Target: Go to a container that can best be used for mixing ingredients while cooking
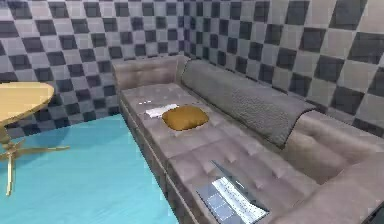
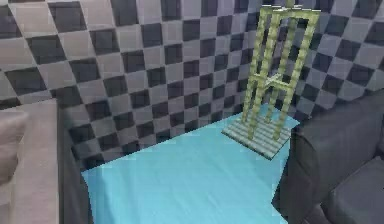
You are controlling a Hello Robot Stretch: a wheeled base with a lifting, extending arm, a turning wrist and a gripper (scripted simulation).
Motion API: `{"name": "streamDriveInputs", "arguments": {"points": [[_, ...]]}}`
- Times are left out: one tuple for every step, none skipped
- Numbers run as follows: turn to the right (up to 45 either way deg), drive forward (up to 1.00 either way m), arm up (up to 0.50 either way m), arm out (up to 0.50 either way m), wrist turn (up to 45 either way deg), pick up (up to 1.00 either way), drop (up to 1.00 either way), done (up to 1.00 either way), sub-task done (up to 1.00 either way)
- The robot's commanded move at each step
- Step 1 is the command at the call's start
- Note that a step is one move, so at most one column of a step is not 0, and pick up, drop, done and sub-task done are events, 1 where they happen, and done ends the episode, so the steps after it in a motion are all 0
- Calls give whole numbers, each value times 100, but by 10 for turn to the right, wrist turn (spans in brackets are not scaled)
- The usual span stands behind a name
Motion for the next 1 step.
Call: {"name": "streamDriveInputs", "arguments": {"points": [[-450, 0, 0, 0, 0, 0, 0, 0, 0]]}}
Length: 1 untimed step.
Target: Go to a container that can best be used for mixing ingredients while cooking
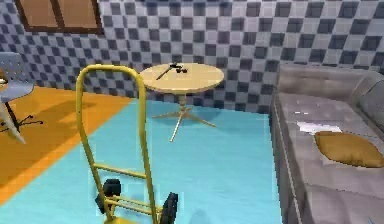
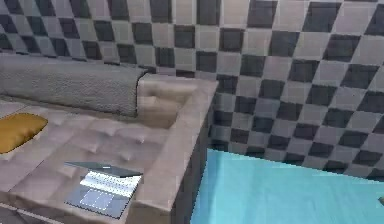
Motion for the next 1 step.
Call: {"name": "streamDriveInputs", "arguments": {"points": [[-450, 0, 0, 0, 0, 0, 0, 0, 0]]}}
